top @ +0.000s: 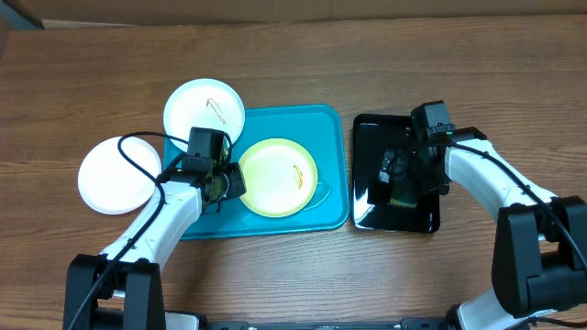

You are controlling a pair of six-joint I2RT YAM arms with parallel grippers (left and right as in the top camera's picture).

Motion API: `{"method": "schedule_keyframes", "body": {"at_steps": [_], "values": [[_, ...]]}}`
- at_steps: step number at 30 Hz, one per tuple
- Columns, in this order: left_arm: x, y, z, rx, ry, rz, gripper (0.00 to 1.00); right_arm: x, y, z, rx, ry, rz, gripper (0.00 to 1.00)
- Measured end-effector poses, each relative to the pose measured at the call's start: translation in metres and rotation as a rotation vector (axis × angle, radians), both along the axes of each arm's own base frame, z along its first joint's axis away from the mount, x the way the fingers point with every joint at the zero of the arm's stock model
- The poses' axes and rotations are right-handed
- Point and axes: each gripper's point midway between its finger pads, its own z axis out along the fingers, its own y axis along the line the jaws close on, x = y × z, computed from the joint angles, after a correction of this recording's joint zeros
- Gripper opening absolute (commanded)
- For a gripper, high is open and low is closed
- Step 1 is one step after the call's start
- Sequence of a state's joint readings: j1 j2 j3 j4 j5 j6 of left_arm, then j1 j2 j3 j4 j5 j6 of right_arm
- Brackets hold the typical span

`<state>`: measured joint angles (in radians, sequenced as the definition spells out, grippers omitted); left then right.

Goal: Clean dirty plates on tray and stack at the side

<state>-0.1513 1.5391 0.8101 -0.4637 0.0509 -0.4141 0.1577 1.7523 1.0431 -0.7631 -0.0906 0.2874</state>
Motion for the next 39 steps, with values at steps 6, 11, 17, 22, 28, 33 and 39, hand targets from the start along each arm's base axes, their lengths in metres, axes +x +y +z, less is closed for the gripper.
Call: {"method": "schedule_keyframes", "body": {"at_steps": [6,11,17,22,28,33,39], "values": [[-0.002,-0.001,-0.002,-0.011,0.008,0.026,0.28,0.000,0.000,0.000,0.000,0.000,0.000,1.00],[-0.012,-0.009,-0.013,-0.016,0.018,0.016,0.27,0.020,0.005,0.004,0.023,-0.083,-0.002,1.00],[-0.020,-0.012,-0.025,-0.018,0.021,0.009,0.26,0.005,0.014,0.003,0.083,-0.019,0.005,1.00],[-0.019,-0.010,-0.024,-0.010,0.015,0.018,0.27,-0.013,0.009,-0.001,0.054,0.054,0.001,1.00],[-0.018,-0.007,-0.025,0.005,0.012,0.024,0.26,-0.006,0.001,-0.004,0.010,0.023,-0.029,1.00],[-0.018,-0.006,-0.025,0.009,0.011,0.026,0.25,0.005,-0.002,-0.010,-0.003,-0.047,-0.040,1.00],[-0.019,-0.006,-0.025,0.010,0.012,0.026,0.24,0.007,-0.003,-0.011,-0.004,-0.077,-0.042,0.59]]}}
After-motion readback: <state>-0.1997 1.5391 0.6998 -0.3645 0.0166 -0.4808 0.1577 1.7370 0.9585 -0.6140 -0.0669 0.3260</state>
